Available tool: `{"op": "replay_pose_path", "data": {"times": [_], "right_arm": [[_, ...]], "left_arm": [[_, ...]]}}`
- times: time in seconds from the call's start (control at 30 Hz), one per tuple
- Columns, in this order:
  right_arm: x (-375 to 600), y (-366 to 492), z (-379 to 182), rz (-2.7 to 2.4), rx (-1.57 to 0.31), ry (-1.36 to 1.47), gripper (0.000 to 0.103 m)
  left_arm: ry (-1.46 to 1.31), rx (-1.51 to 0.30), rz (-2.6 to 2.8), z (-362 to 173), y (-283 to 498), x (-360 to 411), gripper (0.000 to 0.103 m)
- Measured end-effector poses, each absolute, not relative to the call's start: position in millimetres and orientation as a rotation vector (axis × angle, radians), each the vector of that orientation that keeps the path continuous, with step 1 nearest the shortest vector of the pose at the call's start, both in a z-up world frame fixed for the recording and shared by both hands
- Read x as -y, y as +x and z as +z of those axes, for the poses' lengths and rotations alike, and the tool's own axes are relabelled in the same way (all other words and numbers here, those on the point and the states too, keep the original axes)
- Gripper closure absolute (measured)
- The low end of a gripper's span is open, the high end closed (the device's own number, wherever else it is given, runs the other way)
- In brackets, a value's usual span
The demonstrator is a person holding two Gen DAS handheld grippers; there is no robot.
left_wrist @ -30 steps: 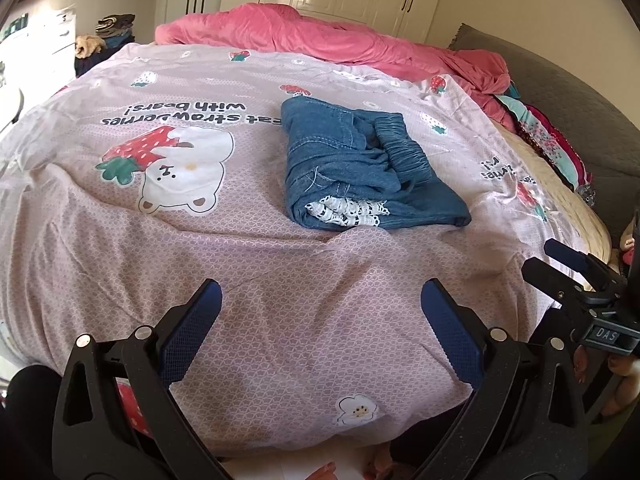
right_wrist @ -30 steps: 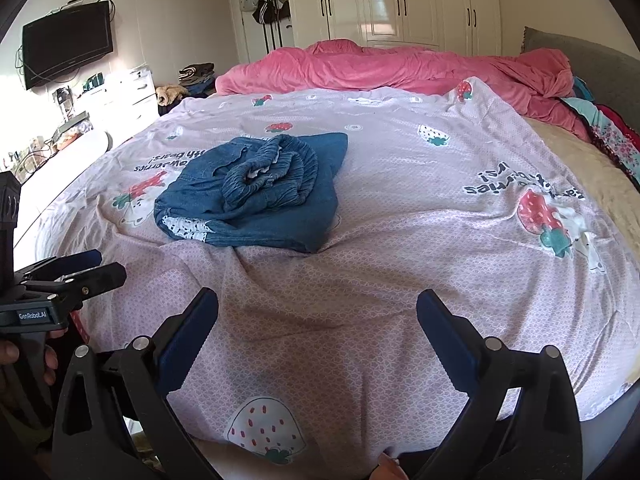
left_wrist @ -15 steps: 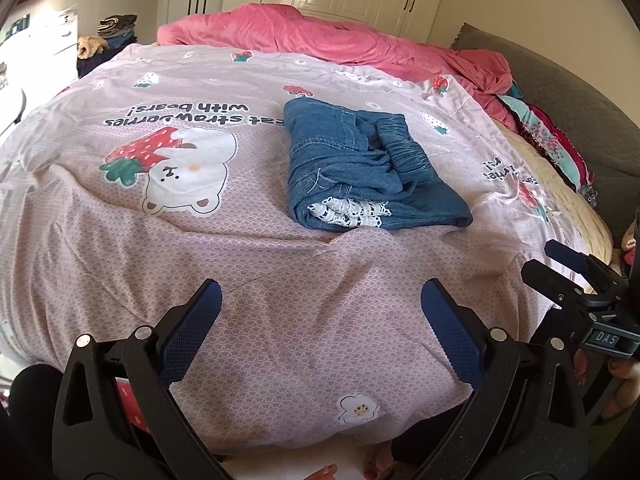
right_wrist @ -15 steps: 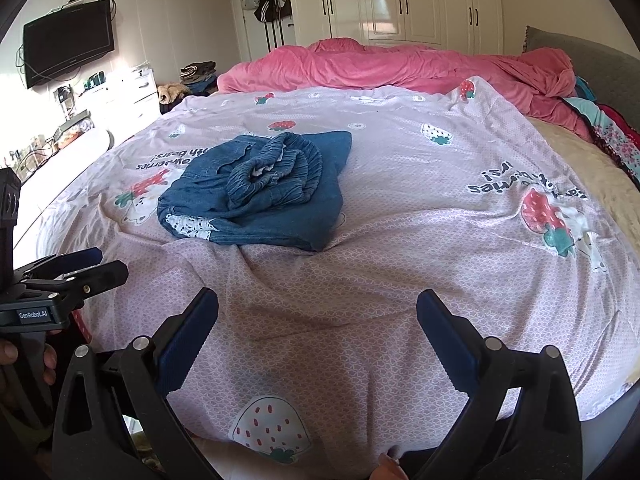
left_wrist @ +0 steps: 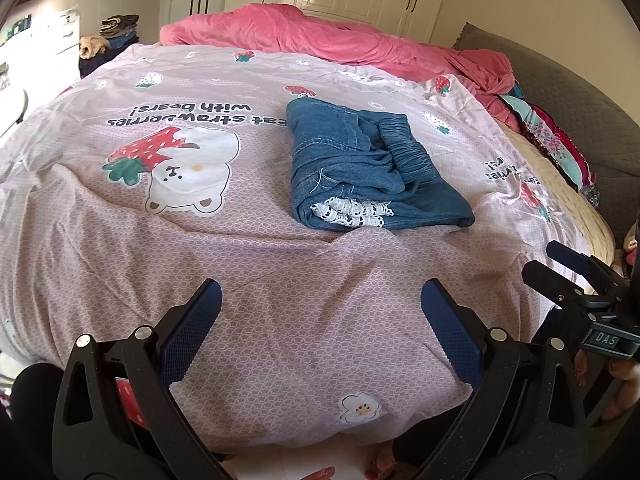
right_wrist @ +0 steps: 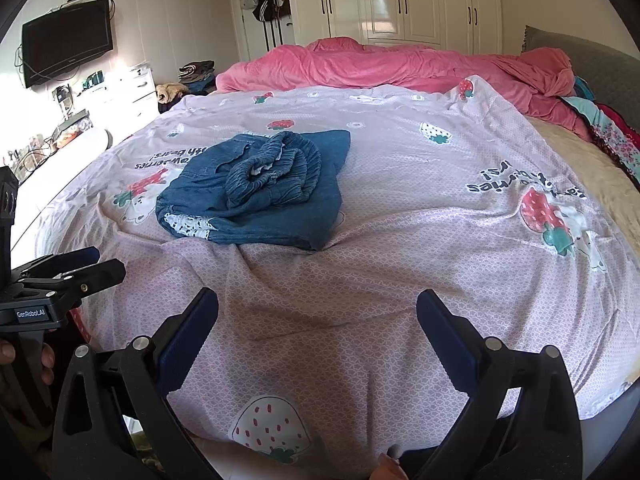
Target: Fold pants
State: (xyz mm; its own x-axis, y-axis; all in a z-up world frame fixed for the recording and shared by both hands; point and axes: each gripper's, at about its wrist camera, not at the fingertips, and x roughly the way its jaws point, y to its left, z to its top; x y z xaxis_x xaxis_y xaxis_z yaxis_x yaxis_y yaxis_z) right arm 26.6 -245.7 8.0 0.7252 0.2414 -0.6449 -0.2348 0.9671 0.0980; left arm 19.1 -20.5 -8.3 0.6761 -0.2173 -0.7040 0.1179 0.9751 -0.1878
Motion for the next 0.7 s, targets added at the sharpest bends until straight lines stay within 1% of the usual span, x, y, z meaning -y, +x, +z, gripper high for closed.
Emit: {"op": "replay_pose_path", "data": {"times": [0.7], "right_arm": [[246.2, 26.5, 8.1, 0.261, -0.714, 0.012, 0.004]], "left_arm": [[-0.131, -0.810, -0.184, -8.0, 18.2, 20.3, 0.009]]}}
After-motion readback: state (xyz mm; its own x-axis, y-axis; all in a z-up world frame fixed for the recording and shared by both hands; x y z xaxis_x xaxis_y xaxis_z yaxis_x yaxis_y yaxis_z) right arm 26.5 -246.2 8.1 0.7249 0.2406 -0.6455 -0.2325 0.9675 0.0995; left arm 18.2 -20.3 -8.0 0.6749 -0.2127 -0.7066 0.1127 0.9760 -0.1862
